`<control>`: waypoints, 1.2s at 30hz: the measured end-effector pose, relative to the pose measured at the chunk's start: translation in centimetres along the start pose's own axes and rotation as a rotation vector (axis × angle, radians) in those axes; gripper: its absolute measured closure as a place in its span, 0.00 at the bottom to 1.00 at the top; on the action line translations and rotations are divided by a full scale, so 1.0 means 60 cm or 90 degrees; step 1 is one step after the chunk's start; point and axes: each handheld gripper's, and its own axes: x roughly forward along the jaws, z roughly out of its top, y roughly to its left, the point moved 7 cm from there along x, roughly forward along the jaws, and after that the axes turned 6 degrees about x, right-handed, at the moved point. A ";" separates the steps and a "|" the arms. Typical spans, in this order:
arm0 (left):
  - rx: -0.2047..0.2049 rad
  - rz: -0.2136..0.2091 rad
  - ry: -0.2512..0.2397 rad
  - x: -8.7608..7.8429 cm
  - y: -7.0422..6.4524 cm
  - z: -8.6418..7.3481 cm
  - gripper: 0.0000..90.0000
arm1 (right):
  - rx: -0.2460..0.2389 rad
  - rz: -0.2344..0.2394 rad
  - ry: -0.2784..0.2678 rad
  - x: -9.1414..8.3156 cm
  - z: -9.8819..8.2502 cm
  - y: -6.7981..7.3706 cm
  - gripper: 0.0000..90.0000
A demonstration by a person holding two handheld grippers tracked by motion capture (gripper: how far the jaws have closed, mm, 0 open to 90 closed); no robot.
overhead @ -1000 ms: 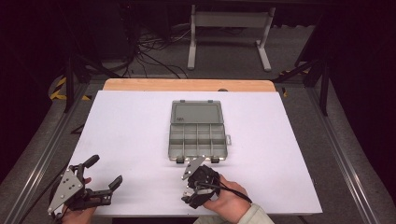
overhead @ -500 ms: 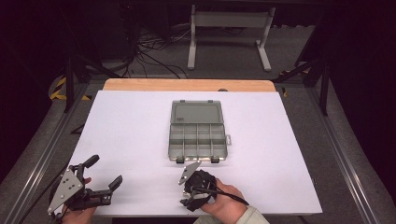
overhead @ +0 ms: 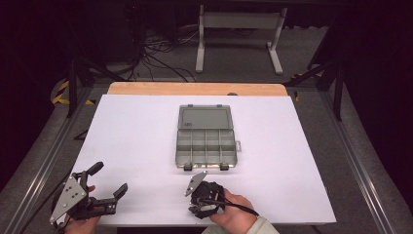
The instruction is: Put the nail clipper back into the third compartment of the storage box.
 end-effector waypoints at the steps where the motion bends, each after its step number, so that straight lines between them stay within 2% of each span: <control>1: -0.001 0.001 0.000 0.000 0.000 0.000 0.02 | 0.000 0.000 0.000 0.000 0.000 0.000 0.63; 10: 0.000 0.000 0.000 0.001 0.000 0.000 0.02 | -0.010 -0.004 0.009 -0.002 -0.002 0.003 0.84; 12: 0.000 0.000 0.000 0.000 0.000 0.000 0.02 | -0.009 -0.004 0.009 -0.002 -0.002 0.003 0.85; 20: -0.001 0.000 0.000 0.000 0.000 0.000 0.02 | -0.019 0.004 0.014 -0.003 -0.001 0.000 0.86; 22: -0.001 0.000 0.000 0.000 0.000 0.000 0.02 | -0.025 -0.002 0.013 -0.004 0.000 -0.001 0.87; 26: -0.002 0.000 0.000 0.000 0.000 0.000 0.02 | -0.021 0.001 -0.003 -0.011 0.002 -0.001 0.87; 29: -0.001 0.000 0.000 0.000 0.000 0.000 0.02 | -0.025 0.004 -0.014 -0.024 0.006 -0.004 0.87; 36: -0.001 0.001 0.000 0.000 0.000 0.000 0.02 | -0.015 0.006 -0.053 -0.056 0.016 -0.013 0.87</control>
